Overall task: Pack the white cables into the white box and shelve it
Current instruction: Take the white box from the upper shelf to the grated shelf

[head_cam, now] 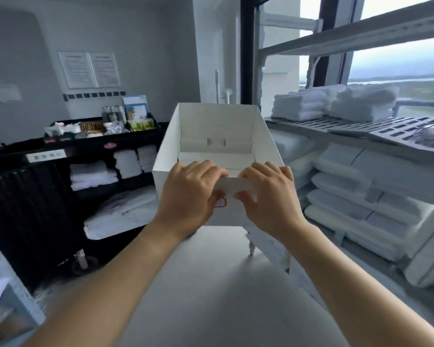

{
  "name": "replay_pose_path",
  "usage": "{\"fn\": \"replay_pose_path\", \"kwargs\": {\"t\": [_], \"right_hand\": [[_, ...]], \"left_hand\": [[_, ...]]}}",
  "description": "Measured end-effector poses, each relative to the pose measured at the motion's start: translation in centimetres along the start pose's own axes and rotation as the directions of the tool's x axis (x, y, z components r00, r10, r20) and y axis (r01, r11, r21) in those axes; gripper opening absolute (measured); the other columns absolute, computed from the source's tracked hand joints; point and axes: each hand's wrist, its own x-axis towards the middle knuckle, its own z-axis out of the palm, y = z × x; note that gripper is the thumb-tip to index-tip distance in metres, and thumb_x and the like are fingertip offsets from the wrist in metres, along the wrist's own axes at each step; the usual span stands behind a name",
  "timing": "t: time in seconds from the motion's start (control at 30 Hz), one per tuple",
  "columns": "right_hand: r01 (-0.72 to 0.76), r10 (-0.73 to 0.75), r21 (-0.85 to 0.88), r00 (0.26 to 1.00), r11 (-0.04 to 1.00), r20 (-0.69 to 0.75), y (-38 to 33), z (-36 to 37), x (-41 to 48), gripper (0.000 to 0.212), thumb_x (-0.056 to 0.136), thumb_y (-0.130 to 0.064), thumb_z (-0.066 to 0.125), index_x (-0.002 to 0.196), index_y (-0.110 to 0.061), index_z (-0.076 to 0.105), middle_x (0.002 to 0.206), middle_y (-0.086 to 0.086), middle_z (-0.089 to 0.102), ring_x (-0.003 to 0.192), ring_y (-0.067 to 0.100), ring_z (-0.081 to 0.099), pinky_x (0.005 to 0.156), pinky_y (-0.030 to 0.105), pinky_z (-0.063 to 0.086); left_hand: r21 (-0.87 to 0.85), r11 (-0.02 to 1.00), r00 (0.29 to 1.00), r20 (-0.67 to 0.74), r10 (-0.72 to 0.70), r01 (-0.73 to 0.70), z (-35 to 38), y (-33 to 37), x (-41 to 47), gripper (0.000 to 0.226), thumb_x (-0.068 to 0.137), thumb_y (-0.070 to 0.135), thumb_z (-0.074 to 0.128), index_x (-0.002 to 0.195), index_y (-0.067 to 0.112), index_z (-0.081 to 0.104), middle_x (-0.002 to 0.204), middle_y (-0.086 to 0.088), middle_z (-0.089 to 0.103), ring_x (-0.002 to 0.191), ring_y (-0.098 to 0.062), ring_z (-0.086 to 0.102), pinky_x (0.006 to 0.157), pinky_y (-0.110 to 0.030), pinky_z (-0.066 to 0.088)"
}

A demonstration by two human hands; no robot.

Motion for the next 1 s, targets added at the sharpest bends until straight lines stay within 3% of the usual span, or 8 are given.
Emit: {"fn": "replay_pose_path", "kwargs": {"t": [0.37, 0.5, 1.0], "right_hand": [[-0.159, 0.143, -0.211, 0.986, 0.965, -0.089, 12.5, -3.6, -0.3, 0.025, 0.057, -0.01, 0.079, 0.075, -0.014, 0.062, 0.073, -0.001, 0.06, 0.071, 0.026, 0.054, 0.067, 0.03, 0.022], [-0.194, 0.165, -0.274, 0.978, 0.942, -0.127, 18.5, -6.2, -0.6, 0.026, 0.057, -0.011, 0.079, 0.075, -0.015, 0.061, 0.074, -0.002, 0.06, 0.071, 0.024, 0.053, 0.067, 0.03, 0.022], [-0.261, 0.183, -0.446, 0.96, 0.856, -0.209, 39.7, -17.0, -0.9, 0.027, 0.059, -0.012, 0.079, 0.075, -0.017, 0.058, 0.074, -0.003, 0.058, 0.074, 0.025, 0.053, 0.069, 0.032, 0.025]], "left_hand": [[-0.211, 0.964, 0.986, -0.068, 0.153, -0.164, 10.5, 6.2, 9.5, 0.022, 0.072, 0.017, 0.076, 0.09, 0.014, 0.063, 0.081, 0.001, 0.064, 0.072, -0.025, 0.06, 0.066, -0.032, 0.031], [-0.255, 0.944, 0.976, -0.12, 0.184, -0.21, 14.5, 10.6, 13.7, 0.022, 0.073, 0.017, 0.074, 0.092, 0.015, 0.062, 0.082, 0.0, 0.063, 0.074, -0.025, 0.059, 0.067, -0.03, 0.024], [-0.38, 0.86, 0.931, -0.267, 0.251, -0.341, 26.2, 27.5, 29.1, 0.034, 0.064, 0.015, 0.081, 0.094, 0.014, 0.063, 0.085, -0.002, 0.065, 0.077, -0.027, 0.061, 0.069, -0.031, 0.024]]}}
